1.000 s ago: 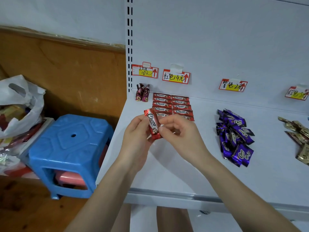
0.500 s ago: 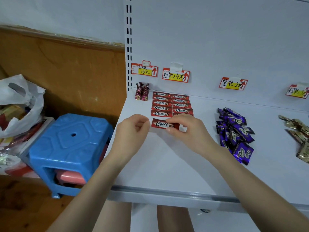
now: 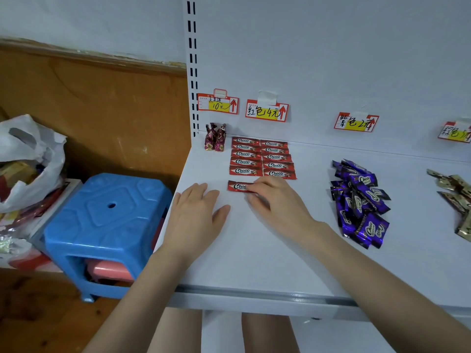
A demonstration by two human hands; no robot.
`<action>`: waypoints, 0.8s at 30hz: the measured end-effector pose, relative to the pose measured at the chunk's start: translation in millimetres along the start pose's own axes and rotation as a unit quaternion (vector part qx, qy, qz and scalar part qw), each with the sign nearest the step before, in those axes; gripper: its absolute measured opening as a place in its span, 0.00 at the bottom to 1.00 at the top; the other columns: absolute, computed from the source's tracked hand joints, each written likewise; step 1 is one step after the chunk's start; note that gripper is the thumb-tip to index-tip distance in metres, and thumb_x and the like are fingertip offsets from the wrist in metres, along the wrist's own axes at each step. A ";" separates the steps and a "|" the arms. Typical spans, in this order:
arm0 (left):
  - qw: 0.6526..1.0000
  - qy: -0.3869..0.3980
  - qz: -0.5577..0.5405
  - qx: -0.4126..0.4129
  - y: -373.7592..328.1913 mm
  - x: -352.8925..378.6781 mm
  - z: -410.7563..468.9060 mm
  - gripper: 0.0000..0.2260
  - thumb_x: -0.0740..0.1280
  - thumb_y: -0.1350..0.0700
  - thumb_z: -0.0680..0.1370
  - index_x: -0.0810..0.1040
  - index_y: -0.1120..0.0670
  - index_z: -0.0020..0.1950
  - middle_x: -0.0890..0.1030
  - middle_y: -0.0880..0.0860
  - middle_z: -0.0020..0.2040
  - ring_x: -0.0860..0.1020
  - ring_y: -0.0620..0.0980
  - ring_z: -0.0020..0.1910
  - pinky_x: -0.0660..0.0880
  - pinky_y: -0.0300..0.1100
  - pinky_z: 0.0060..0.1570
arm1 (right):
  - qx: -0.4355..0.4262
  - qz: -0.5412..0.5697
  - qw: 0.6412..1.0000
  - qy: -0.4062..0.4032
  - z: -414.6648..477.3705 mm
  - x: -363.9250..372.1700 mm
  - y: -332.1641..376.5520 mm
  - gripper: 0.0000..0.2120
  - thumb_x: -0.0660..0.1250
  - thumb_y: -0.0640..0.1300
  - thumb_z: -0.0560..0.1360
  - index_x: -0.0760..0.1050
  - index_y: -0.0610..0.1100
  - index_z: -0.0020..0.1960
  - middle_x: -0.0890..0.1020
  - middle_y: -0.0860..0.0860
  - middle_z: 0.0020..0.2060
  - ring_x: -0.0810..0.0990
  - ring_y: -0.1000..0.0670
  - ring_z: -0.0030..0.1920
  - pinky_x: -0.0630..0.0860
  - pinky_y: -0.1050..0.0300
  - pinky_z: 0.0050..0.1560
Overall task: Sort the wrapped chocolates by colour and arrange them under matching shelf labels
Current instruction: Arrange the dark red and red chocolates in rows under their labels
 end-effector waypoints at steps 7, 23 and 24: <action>1.000 0.000 -0.003 0.000 1.2 0.0 -0.3 0.22 0.54 0.44 0.80 0.66 0.50 0.72 0.63 0.52 0.74 0.60 0.51 0.74 0.55 0.50 0.73 | 0.011 -0.011 1.000 -0.012 6.8 0.5 -1.0 0.12 0.60 0.45 0.78 0.79 0.42 0.54 0.78 0.49 0.53 0.73 0.47 0.54 0.70 0.54 0.54; 1.000 -0.006 -0.001 0.002 1.9 0.4 0.3 0.22 0.54 0.43 0.80 0.66 0.50 0.72 0.63 0.51 0.75 0.59 0.50 0.74 0.55 0.49 0.73 | 0.009 -0.016 1.000 -0.014 7.0 2.1 -2.8 0.13 0.59 0.45 0.79 0.79 0.42 0.56 0.79 0.49 0.55 0.73 0.48 0.55 0.69 0.56 0.55; 1.000 -0.008 -0.001 0.002 2.0 0.3 0.4 0.22 0.54 0.43 0.80 0.67 0.50 0.72 0.63 0.51 0.74 0.59 0.50 0.74 0.55 0.49 0.73 | 0.009 -0.016 1.000 -0.015 6.9 2.1 -2.9 0.13 0.59 0.45 0.79 0.78 0.42 0.56 0.79 0.49 0.55 0.73 0.48 0.55 0.69 0.56 0.55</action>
Point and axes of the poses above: each hand's wrist, its own z-axis towards the middle knuckle, its own x-axis out of the palm, y = z × x, the point moved 10 cm from there along z, towards the middle knuckle
